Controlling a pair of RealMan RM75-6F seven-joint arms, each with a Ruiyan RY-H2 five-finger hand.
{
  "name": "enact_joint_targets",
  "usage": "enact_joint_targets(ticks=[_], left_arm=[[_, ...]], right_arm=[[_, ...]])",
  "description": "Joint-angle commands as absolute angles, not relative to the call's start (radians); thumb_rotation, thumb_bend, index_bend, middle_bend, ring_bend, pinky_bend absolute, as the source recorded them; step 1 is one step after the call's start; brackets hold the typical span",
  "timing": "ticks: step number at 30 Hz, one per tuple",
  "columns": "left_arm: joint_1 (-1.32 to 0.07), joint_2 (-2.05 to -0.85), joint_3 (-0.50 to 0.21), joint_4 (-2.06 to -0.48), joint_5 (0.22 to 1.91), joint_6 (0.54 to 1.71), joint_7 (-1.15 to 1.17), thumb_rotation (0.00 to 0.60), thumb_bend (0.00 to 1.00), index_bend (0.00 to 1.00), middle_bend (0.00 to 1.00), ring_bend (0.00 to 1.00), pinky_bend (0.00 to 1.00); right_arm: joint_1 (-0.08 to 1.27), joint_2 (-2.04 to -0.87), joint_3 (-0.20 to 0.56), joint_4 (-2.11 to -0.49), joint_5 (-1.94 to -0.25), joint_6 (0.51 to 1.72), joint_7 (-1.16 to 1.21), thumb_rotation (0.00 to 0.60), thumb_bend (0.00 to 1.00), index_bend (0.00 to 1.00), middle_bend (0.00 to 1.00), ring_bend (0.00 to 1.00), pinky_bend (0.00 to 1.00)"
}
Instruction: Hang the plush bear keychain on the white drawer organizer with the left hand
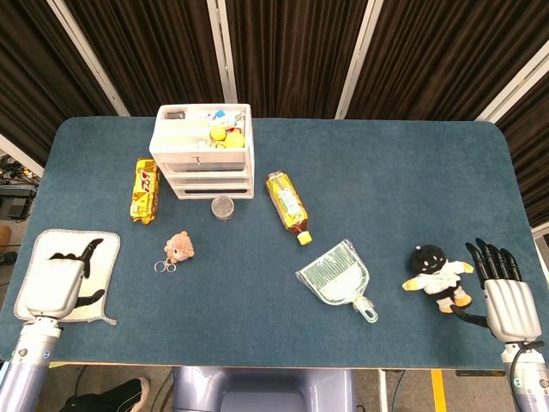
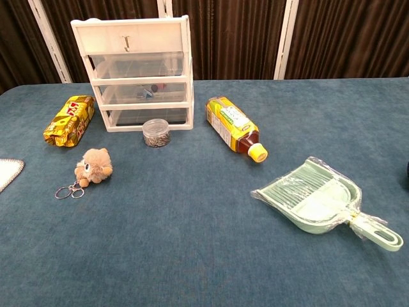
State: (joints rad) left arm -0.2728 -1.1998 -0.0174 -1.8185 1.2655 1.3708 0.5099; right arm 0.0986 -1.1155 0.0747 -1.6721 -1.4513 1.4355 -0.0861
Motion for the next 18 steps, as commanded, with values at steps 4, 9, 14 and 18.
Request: enact_joint_targets(ticks=[4,9,14,18], left_arm=[[-0.318,-1.273,-0.038,-1.752,1.154,1.293,0.631,0.600,0.18,0.34,0.93,0.86,0.75],[-0.357,-1.344,-0.076,-1.698,1.032,1.251,0.717,0.600,0.20,0.38,0.94,0.87,0.76],[-0.400,-1.423,-0.116,-1.649,0.938,1.225,0.767,0.600,0.22,0.39,0.94,0.87,0.76],[-0.438,-1.492,-0.136,-1.598,0.900,1.212,0.799,0.600,0.24,0.40,0.94,0.87,0.76]], right_arm=[[0.098,-1.114,0.073,-1.676,-1.461,1.441,-0.081,0.600,0.05,0.02,0.00,0.00,0.00],[0.100,-1.114,0.074,-1.676,-1.460,1.437,-0.079,0.600,0.05,0.02,0.00,0.00,0.00],[0.101,-1.113,0.074,-1.675,-1.458,1.435,-0.075,0.600,0.05,0.02,0.00,0.00,0.00],[0.102,-1.113,0.073,-1.674,-1.460,1.434,-0.073,0.600,0.05,0.02,0.00,0.00,0.00]])
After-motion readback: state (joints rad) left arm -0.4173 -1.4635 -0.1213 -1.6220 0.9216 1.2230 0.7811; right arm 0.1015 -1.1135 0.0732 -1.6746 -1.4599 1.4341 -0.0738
